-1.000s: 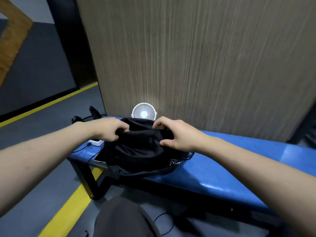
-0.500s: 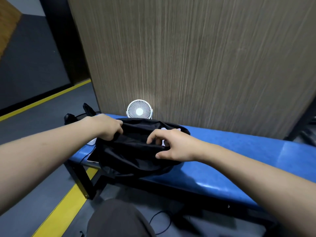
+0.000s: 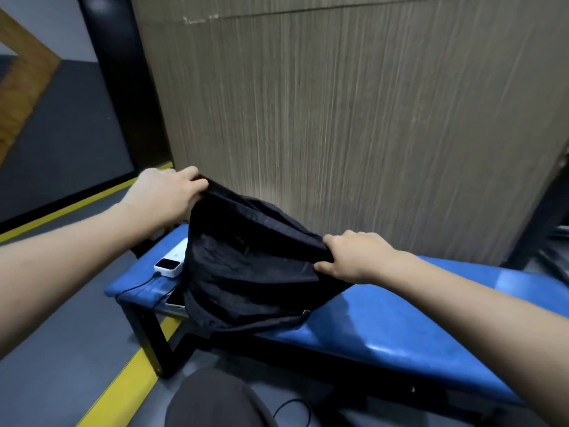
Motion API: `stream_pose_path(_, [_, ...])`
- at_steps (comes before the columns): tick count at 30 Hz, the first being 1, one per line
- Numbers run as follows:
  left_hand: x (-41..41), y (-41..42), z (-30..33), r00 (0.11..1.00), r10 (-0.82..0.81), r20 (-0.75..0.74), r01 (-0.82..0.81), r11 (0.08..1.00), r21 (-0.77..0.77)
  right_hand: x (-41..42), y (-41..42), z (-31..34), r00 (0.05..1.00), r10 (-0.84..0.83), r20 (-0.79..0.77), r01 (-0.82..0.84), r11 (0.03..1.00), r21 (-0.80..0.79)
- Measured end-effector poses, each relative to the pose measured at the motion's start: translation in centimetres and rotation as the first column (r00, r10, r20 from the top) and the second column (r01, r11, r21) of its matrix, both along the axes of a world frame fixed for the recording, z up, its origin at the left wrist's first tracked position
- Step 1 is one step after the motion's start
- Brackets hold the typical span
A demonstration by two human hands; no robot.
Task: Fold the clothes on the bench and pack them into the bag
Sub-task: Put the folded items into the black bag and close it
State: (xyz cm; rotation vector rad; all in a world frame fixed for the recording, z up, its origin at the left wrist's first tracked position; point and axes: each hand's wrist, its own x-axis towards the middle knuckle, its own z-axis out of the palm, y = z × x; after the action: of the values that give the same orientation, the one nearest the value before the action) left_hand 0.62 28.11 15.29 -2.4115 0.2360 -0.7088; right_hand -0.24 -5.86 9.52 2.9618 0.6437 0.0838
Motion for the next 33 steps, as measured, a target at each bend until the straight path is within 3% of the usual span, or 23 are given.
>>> stream_pose_path(7, [-1.6,0.8,1.9,0.988,-0.036,0.151,0.044,0.997,-0.055,-0.2,-1.8,3.5,0.964,-0.1,0.248,0.094,0.995,0.036])
stream_pose_path(12, [-2.9,1.7,3.3,0.979,0.038,0.202,-0.012,0.991,-0.131,-0.1,-2.9,5.7,0.836,0.039,0.547,-0.025,0.999,-0.034])
stream_pose_path(15, [-3.2,1.8,3.6,0.978,0.079,0.194,-0.034,0.974,-0.224,0.4,-3.8,6.9,0.771,0.07,0.633,-0.062,0.997,-0.036])
stream_pose_path(19, [-3.1,1.2,2.7,0.977,0.174,0.124,-0.122,0.931,-0.345,1.1,-5.5,6.2,0.776,0.046,0.629,-0.077,0.997,0.022])
stream_pose_path(21, [-3.1,0.8,1.8,0.987,0.146,0.072,-0.106,0.912,-0.396,1.2,-6.4,5.2,0.843,0.038,0.536,-0.162,0.969,0.186])
stream_pose_path(24, [-2.8,0.4,0.2,1.0,0.005,-0.027,-0.017,0.874,-0.485,0.6,-7.3,3.7,0.944,0.096,0.316,-0.241,0.855,0.46])
stream_pose_path(27, [-2.4,-0.8,-1.5,0.993,-0.102,-0.058,0.06,0.864,-0.5,-0.1,-6.9,2.0,0.945,0.14,0.296,-0.274,0.832,0.483])
stream_pose_path(31, [-2.3,-4.3,-2.4,0.972,-0.209,0.103,0.233,0.899,-0.371,-1.0,-5.2,0.7,0.941,0.191,0.281,-0.306,0.835,0.457])
stream_pose_path(33, [-2.0,-6.7,-2.0,0.954,-0.282,0.097,0.296,0.859,-0.417,-1.3,-4.3,0.4,0.93,0.229,0.287,-0.341,0.828,0.445])
